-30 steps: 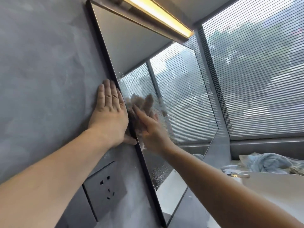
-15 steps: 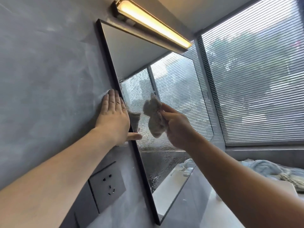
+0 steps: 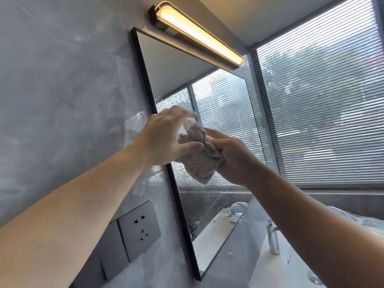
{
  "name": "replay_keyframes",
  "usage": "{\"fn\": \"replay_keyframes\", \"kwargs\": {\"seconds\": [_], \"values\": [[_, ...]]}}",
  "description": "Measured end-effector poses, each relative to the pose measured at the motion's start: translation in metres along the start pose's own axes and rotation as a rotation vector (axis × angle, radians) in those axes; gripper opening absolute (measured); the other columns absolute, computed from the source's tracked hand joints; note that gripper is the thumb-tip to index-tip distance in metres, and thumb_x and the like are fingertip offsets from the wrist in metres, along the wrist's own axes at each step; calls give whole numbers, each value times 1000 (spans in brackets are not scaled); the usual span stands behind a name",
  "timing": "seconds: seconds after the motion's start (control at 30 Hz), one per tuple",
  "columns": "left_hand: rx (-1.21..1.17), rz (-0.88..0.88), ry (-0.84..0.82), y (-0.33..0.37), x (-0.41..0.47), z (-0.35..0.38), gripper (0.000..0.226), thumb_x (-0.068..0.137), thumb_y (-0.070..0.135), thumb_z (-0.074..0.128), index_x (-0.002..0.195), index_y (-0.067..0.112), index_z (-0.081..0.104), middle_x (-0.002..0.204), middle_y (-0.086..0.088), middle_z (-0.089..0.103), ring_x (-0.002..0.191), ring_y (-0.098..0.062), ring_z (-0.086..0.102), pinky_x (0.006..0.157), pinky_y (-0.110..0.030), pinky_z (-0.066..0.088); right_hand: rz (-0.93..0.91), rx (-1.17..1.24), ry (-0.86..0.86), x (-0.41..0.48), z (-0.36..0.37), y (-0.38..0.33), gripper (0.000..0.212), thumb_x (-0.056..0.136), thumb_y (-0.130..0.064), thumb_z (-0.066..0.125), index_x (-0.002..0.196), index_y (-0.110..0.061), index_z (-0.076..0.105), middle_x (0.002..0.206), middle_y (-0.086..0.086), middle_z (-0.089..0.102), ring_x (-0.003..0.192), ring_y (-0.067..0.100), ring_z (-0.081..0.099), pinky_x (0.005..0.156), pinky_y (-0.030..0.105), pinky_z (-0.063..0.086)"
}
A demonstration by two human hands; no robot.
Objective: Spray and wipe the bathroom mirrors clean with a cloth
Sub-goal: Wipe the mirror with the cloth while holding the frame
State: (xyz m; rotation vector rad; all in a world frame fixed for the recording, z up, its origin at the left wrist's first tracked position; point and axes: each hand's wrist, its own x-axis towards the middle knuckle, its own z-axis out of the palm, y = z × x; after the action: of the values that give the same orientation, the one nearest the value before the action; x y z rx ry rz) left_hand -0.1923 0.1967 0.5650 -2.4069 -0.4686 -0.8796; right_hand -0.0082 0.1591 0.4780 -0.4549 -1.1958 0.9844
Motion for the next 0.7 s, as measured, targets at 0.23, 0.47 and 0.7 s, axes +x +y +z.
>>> {"fn": "replay_keyframes", "kwargs": {"seconds": [0.23, 0.47, 0.7], "values": [[-100, -20, 100, -9, 0, 5, 24, 82, 39, 83, 80, 22, 65, 98, 4, 66, 94, -19, 61, 89, -46, 51, 22, -49, -47, -1, 10, 7, 39, 110, -20, 47, 145, -5, 54, 141, 30, 58, 131, 44, 57, 113, 60, 44], [-141, -323, 162, -8, -4, 6, 27, 91, 32, 76, 78, 19, 57, 66, 7, 56, 60, -5, 49, 52, -14, 36, -187, -369, 173, 3, 5, 15, 31, 94, -33, 71, 118, -14, 73, 109, 6, 77, 106, 25, 73, 90, 50, 62], [-244, -437, 31, -8, -1, 6, 10, 90, 29, 78, 95, 24, 71, 77, 16, 63, 71, 4, 56, 57, 0, 37, -77, -635, 305, 19, 2, 3, 22, 96, -19, 68, 81, -5, 75, 75, 2, 64, 65, 9, 52, 49, 15, 39]]}}
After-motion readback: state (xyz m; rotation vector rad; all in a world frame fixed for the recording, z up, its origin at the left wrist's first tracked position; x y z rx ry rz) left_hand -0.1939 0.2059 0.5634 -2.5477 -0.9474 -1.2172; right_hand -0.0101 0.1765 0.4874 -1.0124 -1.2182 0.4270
